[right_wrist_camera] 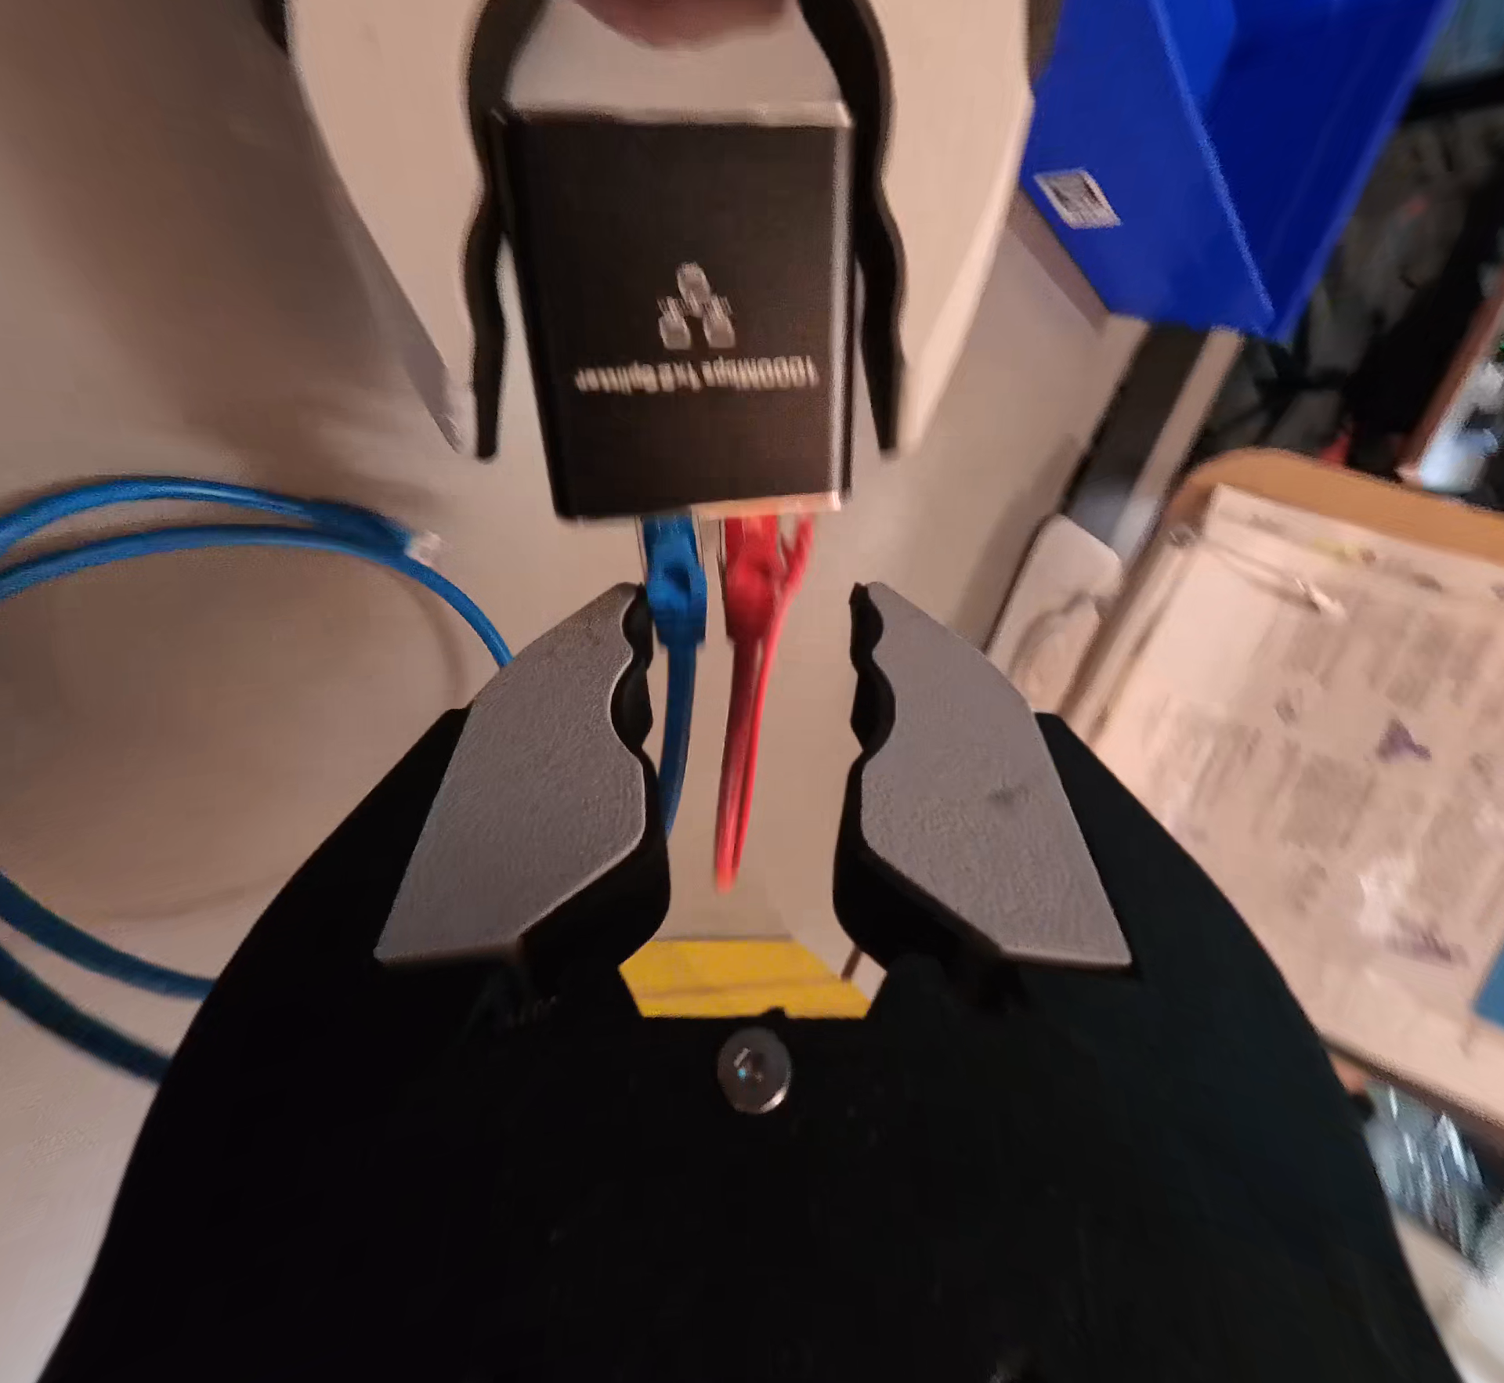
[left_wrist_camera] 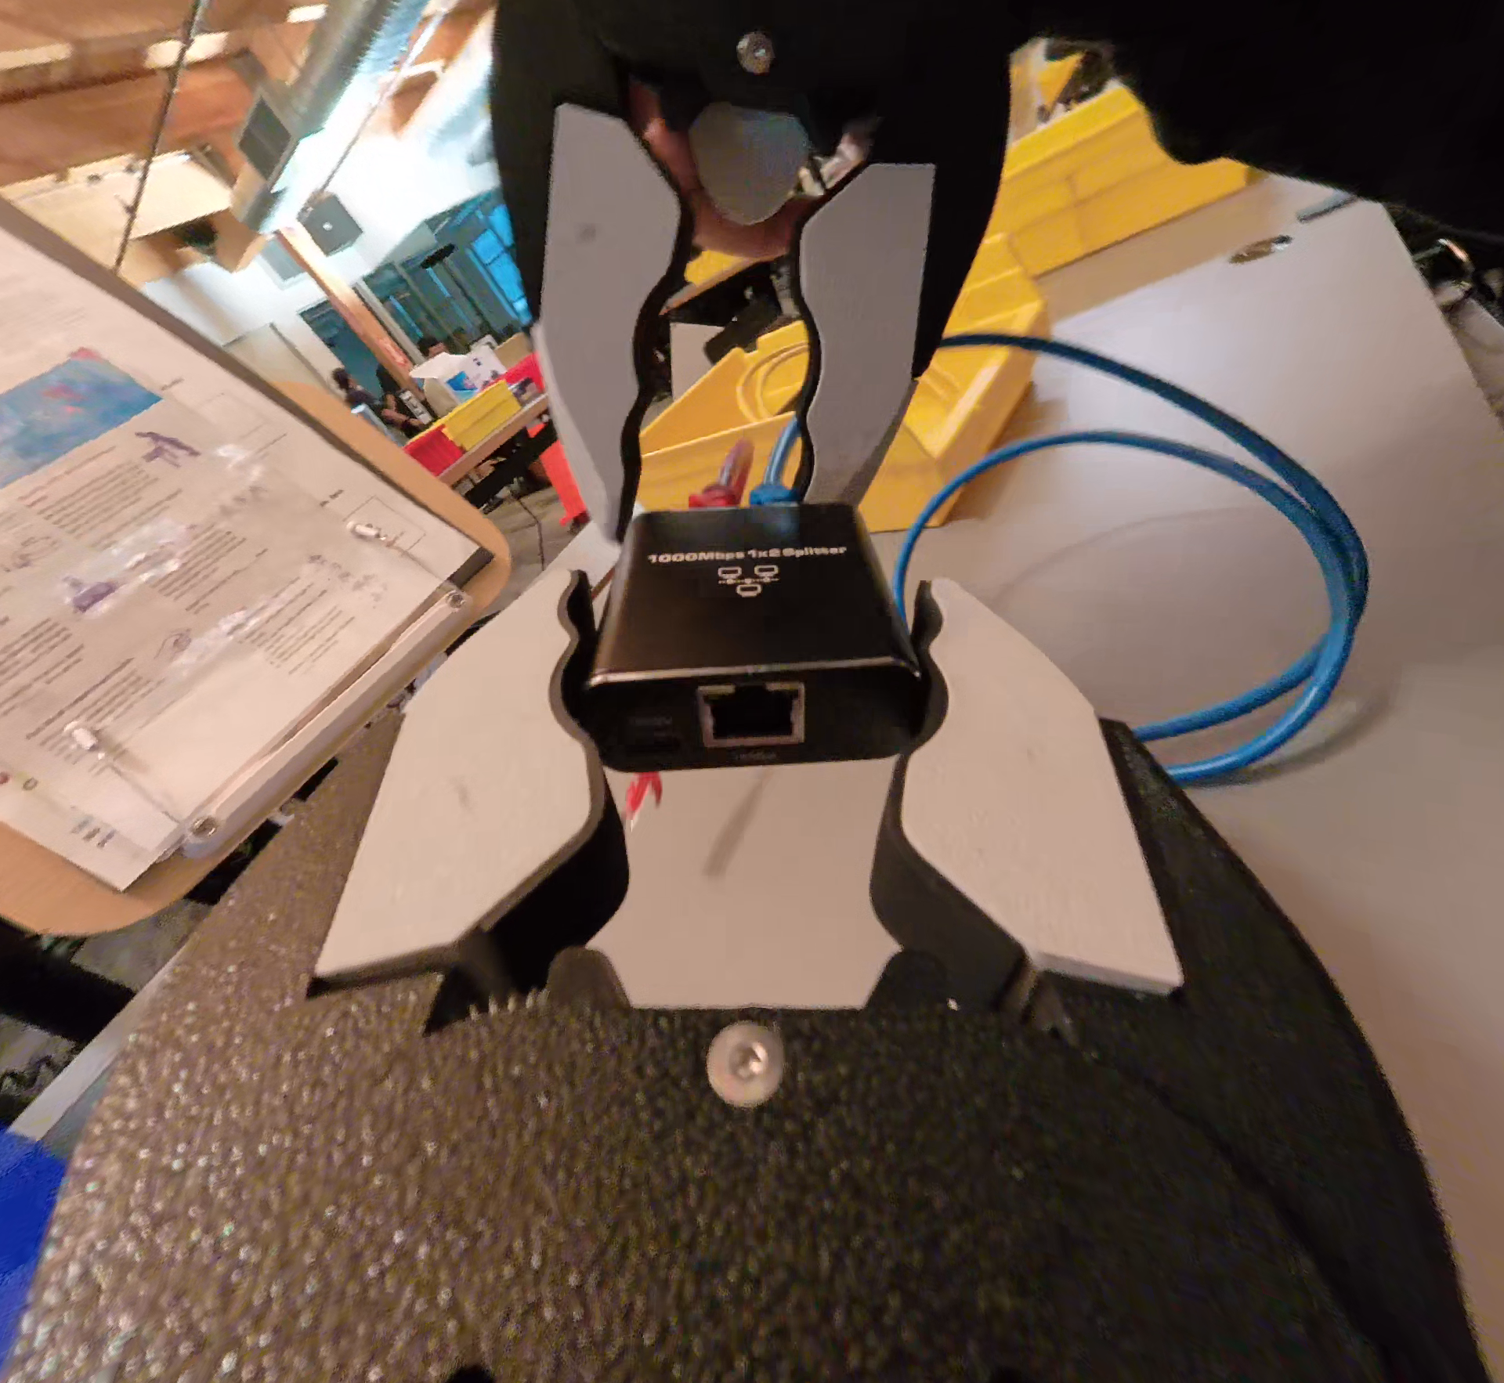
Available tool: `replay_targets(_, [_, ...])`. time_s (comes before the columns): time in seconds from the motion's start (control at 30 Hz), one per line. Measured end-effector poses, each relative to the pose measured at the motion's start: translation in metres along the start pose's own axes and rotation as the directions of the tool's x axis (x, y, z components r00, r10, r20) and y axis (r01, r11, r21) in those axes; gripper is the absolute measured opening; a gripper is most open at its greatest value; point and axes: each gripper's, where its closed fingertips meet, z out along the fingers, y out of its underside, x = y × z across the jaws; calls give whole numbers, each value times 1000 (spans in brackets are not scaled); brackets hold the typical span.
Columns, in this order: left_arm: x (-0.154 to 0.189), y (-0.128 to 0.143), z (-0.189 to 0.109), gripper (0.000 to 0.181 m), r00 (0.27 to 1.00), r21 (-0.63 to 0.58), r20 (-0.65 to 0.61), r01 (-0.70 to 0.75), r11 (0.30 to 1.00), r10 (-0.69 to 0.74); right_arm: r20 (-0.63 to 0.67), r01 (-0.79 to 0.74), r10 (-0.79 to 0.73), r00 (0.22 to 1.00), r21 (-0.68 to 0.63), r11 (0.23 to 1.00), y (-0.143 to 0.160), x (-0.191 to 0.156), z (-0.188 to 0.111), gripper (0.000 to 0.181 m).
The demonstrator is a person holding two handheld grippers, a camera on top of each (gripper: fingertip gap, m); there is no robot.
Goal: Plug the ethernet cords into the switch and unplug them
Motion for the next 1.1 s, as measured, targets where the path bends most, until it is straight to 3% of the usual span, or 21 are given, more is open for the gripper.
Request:
replay_targets(0.03, [-7,1,-2,74,1000,1,22,19,1000,-19,-45,-41,40,998,-18,999,8,6,-4,48])
replay_targets(0.1, [-21,2,-7,74,996,9,67,63,998,-64,-126,-181,181,975,9,983,19,15,-21,52])
replay_targets(0.17, [-31,2,-12,75,990,29,97,101,994,-104,-209,-405,447,870,215,889,15,27,-46,54])
replay_targets(0.2, [-35,2,-14,75,988,37,107,110,993,-113,-184,-530,623,760,380,758,8,32,-58,53])
replay_targets(0.23, [-36,3,-14,75,988,39,106,110,993,-114,-86,-640,791,606,538,549,2,34,-65,52])
replay_targets(0.3, [-33,3,-13,75,991,29,97,89,996,-91,233,-752,937,262,658,47,3,22,-58,52])
replay_targets(0.4, [-25,0,-11,74,996,29,71,52,998,-54,635,-719,772,-42,517,-464,1,-8,-18,54])
replay_targets(0.47, [-20,-4,-10,74,998,38,58,20,999,-22,841,-633,525,-131,337,-697,-6,-14,-7,52])
replay_targets(0.5, [-18,-8,-10,74,999,49,53,5,999,-7,886,-608,439,-147,269,-747,-10,-14,-2,42])
replay_targets(0.53, [-16,-13,-10,74,999,63,49,-9,998,5,907,-601,392,-154,229,-766,-17,-14,4,46])
replay_targets(0.6, [-13,-20,-11,74,999,90,40,-26,996,22,939,-612,313,-141,166,-773,-34,-10,6,68])
replay_targets(0.7, [-8,-28,-14,74,1000,139,10,-24,990,23,986,-580,156,-57,94,-809,-45,-1,-11,51])
replay_targets(0.77, [-4,-28,-13,74,999,150,-1,-31,988,32,992,-588,120,-22,84,-804,-52,0,-15,31])
replay_targets(0.83, [-1,-30,-13,74,998,166,0,-58,984,59,998,-613,63,2,51,-789,-61,-2,-20,34])
replay_targets(0.9, [1,-27,-12,74,997,156,-10,-69,985,71,995,-606,98,20,90,-791,-60,-2,-19,28])
replay_targets(1.1, [0,-16,-8,83,998,71,-4,-58,996,58,908,-612,415,50,356,-706,-46,2,-27,27])
